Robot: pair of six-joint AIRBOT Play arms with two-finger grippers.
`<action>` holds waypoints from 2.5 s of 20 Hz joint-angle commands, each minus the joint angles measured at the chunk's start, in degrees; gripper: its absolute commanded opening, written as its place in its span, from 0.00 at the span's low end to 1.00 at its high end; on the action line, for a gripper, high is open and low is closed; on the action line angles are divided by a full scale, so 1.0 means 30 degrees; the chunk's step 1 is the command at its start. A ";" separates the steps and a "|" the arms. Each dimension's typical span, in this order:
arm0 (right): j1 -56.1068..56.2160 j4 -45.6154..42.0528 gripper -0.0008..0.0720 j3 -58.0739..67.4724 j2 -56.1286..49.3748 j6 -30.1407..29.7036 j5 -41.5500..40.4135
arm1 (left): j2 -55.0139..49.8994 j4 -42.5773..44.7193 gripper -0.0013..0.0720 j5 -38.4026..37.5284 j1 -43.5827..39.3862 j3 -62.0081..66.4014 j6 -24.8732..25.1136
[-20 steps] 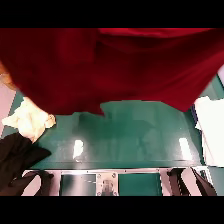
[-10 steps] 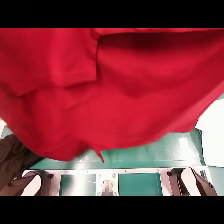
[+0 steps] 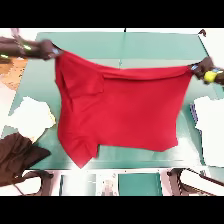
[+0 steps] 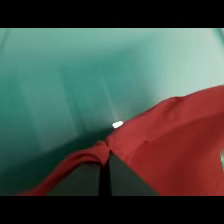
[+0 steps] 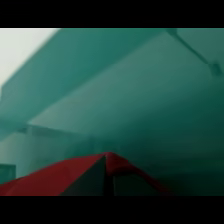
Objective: Fold the shirts.
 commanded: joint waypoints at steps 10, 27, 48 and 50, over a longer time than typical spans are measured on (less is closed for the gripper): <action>0.0750 0.1639 0.03 0.8881 -1.0207 -0.0087 0.0226 | -0.3526 0.0597 0.05 0.7278 -0.0415 -0.0306 -0.0335; -0.0109 -0.9034 0.03 0.4204 -0.7985 0.1377 0.7992 | -0.3548 0.6244 0.05 -0.2739 -0.0219 -0.3024 -0.1727; -0.1880 -1.5701 0.03 -0.9391 0.6696 1.0280 0.8969 | 0.8225 0.9828 0.11 -0.6258 0.0780 -1.4069 -0.7329; -0.1902 -1.3901 0.28 -1.1897 0.8925 1.0295 0.7431 | 1.0273 0.9544 0.87 -0.5355 0.0787 -1.6983 -0.8153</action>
